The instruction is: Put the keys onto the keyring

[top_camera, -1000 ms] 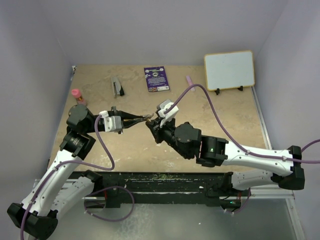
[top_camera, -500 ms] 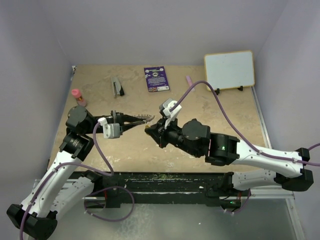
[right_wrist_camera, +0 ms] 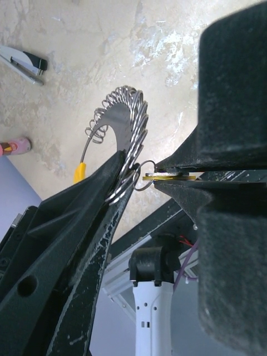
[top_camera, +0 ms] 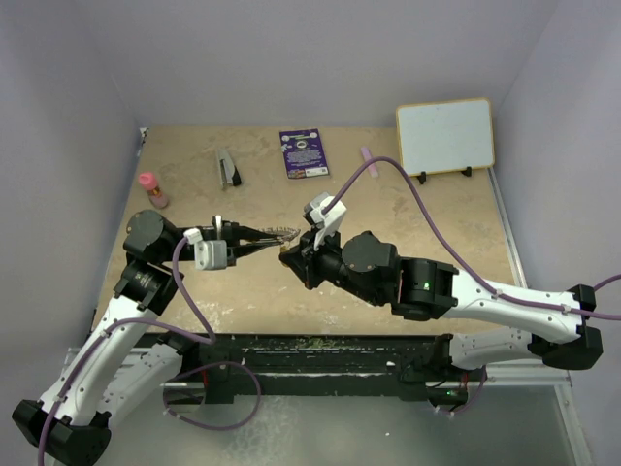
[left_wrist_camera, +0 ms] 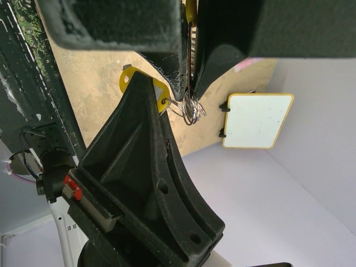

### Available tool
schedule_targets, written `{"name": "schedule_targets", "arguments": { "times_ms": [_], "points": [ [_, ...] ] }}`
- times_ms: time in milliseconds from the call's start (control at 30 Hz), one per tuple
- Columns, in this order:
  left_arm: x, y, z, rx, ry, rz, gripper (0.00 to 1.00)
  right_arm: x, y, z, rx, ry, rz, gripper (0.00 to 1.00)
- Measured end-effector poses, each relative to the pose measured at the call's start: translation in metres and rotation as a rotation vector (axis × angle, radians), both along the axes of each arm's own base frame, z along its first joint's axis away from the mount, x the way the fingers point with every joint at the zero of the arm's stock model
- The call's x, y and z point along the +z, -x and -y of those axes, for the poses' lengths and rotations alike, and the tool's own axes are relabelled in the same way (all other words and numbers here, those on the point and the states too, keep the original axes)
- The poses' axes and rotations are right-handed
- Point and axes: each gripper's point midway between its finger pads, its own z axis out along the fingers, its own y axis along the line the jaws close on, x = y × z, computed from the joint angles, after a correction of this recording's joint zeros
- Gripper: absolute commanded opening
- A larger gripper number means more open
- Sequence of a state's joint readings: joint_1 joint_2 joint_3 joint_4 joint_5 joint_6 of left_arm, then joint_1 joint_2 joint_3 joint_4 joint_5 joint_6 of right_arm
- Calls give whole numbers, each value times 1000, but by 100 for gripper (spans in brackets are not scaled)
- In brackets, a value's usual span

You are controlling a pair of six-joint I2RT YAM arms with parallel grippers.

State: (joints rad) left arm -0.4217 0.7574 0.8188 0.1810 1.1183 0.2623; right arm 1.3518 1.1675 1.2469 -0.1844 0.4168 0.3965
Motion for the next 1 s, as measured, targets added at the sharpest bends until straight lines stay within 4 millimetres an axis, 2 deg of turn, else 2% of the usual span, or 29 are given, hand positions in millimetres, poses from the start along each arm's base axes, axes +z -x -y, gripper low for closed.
{"name": "schedule_targets", "arguments": {
  "times_ms": [200,467,533,700,800,867,1000],
  "points": [
    [2,4,0,-12,7,-25,4,-1,-2,1,-16,-4,-12,0],
    [5,5,-1,-12,23,-70,4,-1,-3,-8,19,-18,-27,0],
    [5,5,-1,-10,26,-76,4,0,-2,-9,28,-21,-29,22],
    [11,3,-1,3,46,-58,4,-2,4,-6,57,-23,-39,35],
    [13,0,-1,18,54,-53,4,-5,7,4,64,-19,-39,33],
    [13,-1,-2,27,56,-55,4,0,10,13,72,-35,-27,31],
    [11,-3,-1,33,54,-63,4,28,18,34,98,-125,24,27]
  ]
}}
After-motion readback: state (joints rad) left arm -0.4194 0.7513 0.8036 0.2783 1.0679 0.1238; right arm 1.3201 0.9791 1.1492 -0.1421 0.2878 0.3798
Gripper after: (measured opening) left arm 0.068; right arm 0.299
